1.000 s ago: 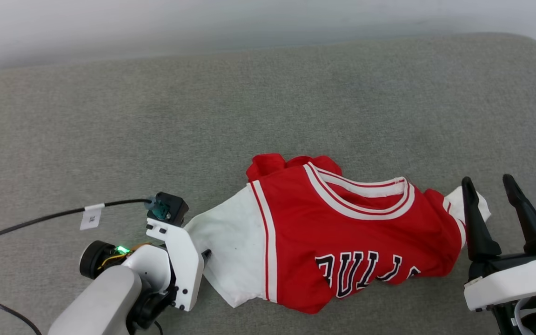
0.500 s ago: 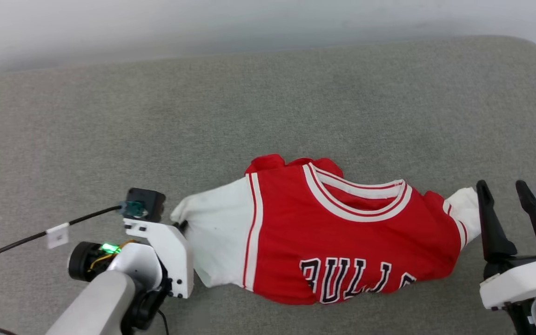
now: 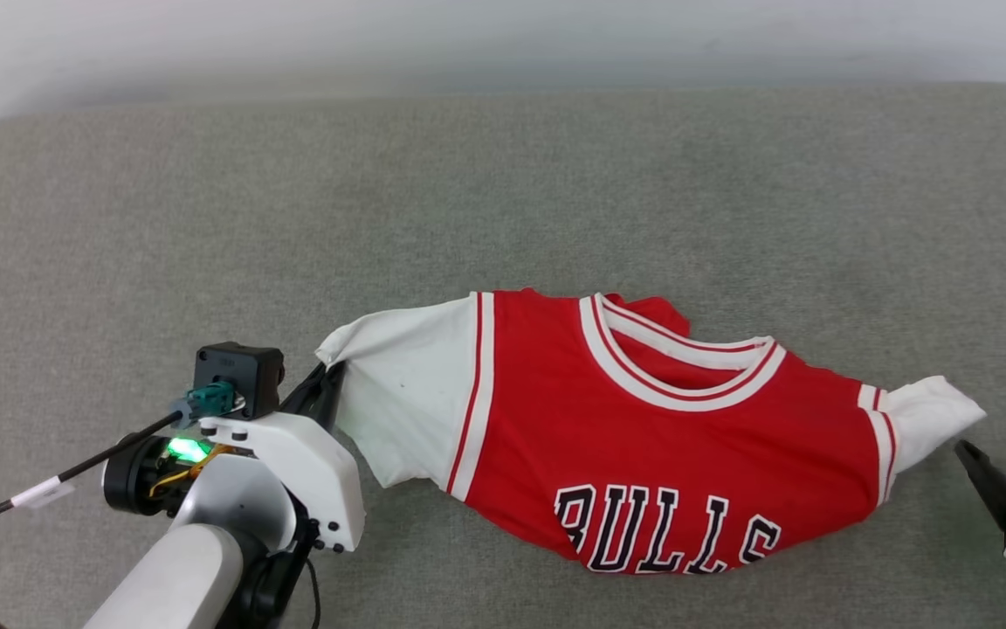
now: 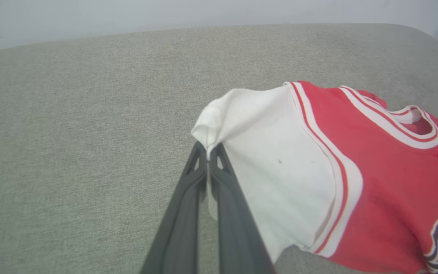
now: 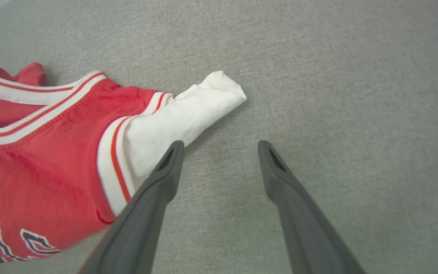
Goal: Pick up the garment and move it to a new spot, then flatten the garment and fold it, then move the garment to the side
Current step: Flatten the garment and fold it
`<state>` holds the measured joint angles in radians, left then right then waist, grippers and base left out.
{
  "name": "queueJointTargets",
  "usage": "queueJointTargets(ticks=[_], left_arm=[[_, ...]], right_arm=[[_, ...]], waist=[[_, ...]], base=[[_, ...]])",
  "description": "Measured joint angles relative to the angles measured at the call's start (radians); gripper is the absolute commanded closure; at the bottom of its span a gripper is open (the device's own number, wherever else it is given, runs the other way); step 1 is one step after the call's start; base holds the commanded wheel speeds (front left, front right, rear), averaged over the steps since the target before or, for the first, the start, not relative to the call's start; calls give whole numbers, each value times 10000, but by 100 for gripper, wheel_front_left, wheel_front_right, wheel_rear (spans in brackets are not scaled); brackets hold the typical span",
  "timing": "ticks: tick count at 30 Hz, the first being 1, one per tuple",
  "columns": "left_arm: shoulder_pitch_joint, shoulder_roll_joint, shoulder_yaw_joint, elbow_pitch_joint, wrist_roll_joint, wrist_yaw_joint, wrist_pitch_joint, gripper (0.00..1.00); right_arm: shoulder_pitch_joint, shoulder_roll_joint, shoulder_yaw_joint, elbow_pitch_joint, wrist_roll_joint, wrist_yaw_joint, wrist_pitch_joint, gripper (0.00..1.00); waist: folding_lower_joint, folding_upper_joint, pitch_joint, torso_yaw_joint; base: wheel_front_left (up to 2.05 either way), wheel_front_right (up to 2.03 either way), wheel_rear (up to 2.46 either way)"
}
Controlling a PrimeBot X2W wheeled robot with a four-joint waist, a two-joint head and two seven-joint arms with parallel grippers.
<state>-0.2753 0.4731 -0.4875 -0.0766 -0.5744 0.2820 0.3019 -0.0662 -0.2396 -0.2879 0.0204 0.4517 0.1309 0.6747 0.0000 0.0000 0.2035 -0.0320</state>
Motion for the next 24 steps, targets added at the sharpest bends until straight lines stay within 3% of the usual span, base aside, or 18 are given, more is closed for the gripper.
queueJointTargets(ticks=[14,15,16,17,24], left_arm=[[-506,-222,-362,-320,245,-92,-42,100],[-521,-230,-364,-288,244,-94,-59,100],[-524,-244,-370,-257,242,-105,-75,100],[-524,-251,-376,-221,226,-107,-79,100],[-484,-270,-217,-92,165,-84,-495,100]], right_arm=[[-1952,-546,621,2270,405,0,1580,0],[-2011,-581,627,2420,416,2,1668,52],[-2052,-606,640,2500,426,2,1703,88],[-2115,-608,637,2589,504,0,1733,100],[-2182,-725,911,2535,443,0,1206,100]], waist=[[0,0,1128,573],[0,0,1156,610],[0,0,1162,637],[0,0,1148,647],[0,0,789,594]], base=[[0,0,0],[0,0,0],[0,0,0],[0,0,0],[0,0,0]])
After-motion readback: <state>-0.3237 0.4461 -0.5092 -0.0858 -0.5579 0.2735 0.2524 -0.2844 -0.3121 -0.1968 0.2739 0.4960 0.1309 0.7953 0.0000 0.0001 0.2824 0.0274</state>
